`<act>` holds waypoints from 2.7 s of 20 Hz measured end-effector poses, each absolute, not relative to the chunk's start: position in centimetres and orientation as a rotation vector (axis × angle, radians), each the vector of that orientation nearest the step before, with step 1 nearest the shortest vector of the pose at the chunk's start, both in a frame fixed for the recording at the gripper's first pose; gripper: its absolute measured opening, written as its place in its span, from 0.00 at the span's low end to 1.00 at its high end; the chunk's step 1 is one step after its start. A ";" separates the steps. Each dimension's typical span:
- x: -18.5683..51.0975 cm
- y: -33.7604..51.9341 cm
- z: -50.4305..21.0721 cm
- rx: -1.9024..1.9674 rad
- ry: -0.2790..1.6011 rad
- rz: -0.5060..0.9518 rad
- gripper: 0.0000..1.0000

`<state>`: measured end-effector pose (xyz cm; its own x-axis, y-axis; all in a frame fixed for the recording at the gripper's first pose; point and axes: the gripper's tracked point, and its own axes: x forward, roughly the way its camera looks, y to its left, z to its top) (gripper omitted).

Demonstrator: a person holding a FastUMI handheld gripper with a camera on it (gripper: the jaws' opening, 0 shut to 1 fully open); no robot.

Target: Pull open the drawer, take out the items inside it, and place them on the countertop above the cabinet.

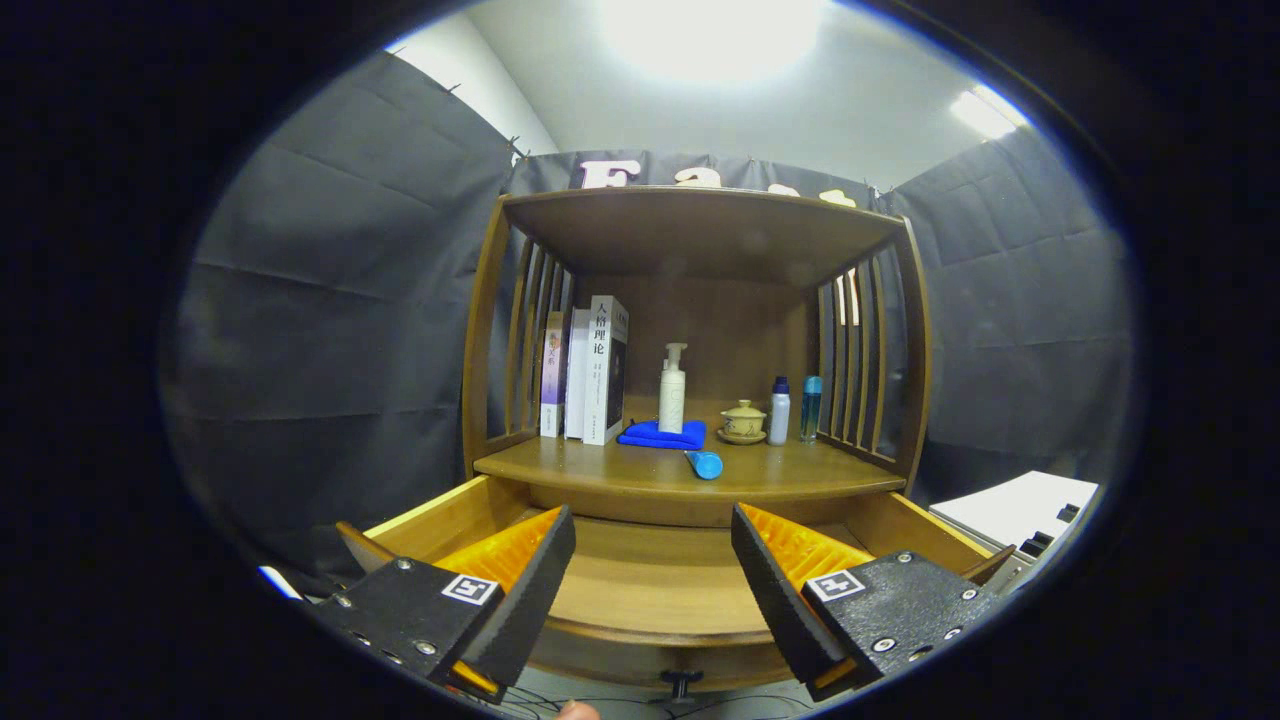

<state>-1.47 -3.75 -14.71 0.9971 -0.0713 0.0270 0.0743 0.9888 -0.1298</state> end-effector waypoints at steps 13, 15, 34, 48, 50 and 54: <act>-6.4 -4.3 -22.0 -0.104 0.075 -0.105 0.96; -5.8 -4.8 -22.9 -0.111 0.093 -0.116 0.96; -5.2 -6.2 -24.3 -0.088 0.121 -0.194 0.95; -2.6 -7.2 -24.2 -0.043 0.139 -0.156 0.95; -1.9 -7.2 -24.1 -0.045 0.142 -0.155 0.95; -0.1 -7.5 -23.9 -0.050 0.137 -0.155 0.95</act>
<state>-0.13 -7.49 -23.91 0.9787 -0.1570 -0.1320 0.1502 0.9868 -0.0602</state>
